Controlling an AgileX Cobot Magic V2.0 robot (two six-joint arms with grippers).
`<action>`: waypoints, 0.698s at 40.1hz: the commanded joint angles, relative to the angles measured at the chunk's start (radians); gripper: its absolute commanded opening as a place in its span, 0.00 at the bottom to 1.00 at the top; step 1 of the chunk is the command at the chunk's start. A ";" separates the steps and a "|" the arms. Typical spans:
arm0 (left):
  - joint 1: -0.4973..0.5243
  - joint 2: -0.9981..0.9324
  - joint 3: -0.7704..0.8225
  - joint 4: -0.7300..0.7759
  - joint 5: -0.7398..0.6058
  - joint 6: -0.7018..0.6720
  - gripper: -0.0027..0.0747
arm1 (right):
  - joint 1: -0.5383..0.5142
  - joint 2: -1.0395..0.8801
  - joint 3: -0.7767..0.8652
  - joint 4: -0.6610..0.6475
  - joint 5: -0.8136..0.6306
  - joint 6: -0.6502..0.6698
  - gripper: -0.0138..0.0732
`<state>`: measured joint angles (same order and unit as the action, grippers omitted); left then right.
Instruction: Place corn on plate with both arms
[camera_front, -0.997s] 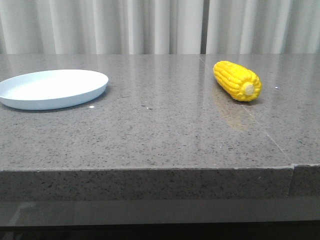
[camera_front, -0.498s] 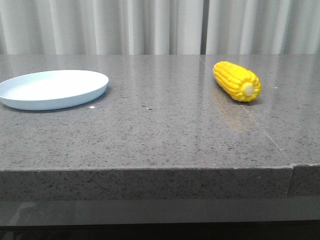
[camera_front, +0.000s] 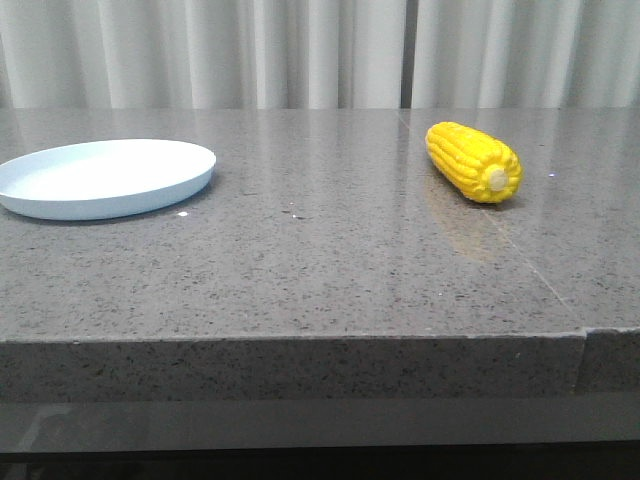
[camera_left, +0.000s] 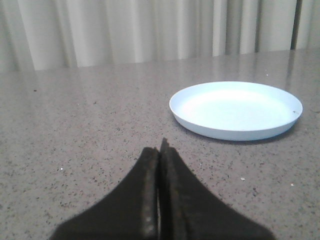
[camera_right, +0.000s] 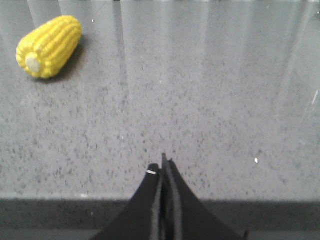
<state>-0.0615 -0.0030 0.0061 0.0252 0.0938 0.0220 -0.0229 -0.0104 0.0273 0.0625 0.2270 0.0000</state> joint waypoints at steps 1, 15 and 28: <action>-0.006 -0.020 0.002 -0.005 -0.174 -0.010 0.01 | -0.007 -0.013 -0.020 0.015 -0.156 -0.011 0.06; -0.006 0.009 -0.222 -0.005 -0.172 -0.010 0.01 | -0.007 -0.008 -0.321 0.016 -0.019 -0.011 0.06; -0.006 0.320 -0.525 0.066 0.073 -0.010 0.01 | -0.007 0.284 -0.662 0.049 0.184 -0.011 0.06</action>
<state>-0.0615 0.2266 -0.4482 0.0769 0.2120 0.0220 -0.0229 0.1746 -0.5481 0.1016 0.4490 0.0000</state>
